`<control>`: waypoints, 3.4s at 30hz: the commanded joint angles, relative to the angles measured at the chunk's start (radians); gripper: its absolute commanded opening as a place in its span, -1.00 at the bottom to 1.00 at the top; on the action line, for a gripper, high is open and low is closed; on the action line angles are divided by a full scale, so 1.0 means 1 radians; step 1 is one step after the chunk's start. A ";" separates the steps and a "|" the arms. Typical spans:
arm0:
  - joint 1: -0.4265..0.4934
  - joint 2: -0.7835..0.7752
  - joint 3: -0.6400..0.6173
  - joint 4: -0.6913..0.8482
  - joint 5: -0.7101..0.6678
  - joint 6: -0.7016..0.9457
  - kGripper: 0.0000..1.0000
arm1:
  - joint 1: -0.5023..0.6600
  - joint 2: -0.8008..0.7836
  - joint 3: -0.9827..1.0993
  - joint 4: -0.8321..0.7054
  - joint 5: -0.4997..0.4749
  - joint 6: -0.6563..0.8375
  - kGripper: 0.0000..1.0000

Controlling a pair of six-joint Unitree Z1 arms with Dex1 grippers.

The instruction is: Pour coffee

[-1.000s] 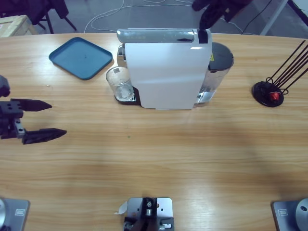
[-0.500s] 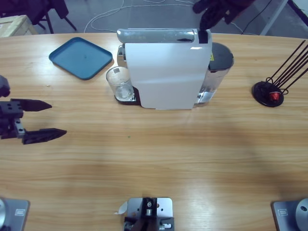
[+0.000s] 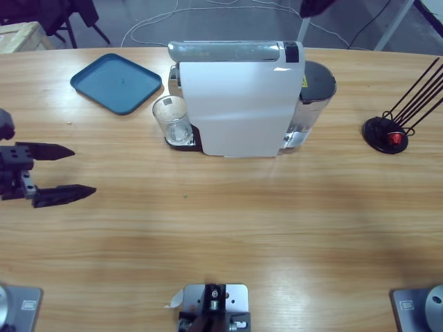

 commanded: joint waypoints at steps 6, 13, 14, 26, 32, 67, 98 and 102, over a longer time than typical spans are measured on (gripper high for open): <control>0.004 -0.002 0.034 -0.013 0.016 -0.013 1.00 | 0.011 0.013 0.039 -0.011 -0.012 0.026 1.00; 0.004 -0.003 0.035 -0.013 0.015 -0.011 1.00 | 0.011 0.012 0.049 -0.011 -0.011 0.045 1.00; 0.004 -0.003 0.035 -0.013 0.015 -0.011 1.00 | 0.011 0.012 0.052 -0.011 -0.011 0.046 1.00; 0.000 0.001 0.035 -0.016 0.016 -0.012 1.00 | 0.011 -0.047 0.098 -0.022 -0.011 0.053 1.00; 0.000 -0.012 0.041 -0.016 0.015 -0.013 1.00 | 0.010 -0.071 0.170 -0.078 -0.011 0.089 1.00; -0.135 -0.145 -0.072 0.055 0.066 -0.144 1.00 | 0.003 -0.762 1.109 -0.407 0.062 0.112 1.00; -0.023 -0.126 -0.186 0.122 0.064 -0.141 1.00 | 0.003 -0.696 1.122 -0.445 0.041 0.110 0.99; -0.023 -0.136 -0.201 0.133 0.064 -0.141 1.00 | 0.003 -0.673 1.122 -0.455 0.023 0.116 0.99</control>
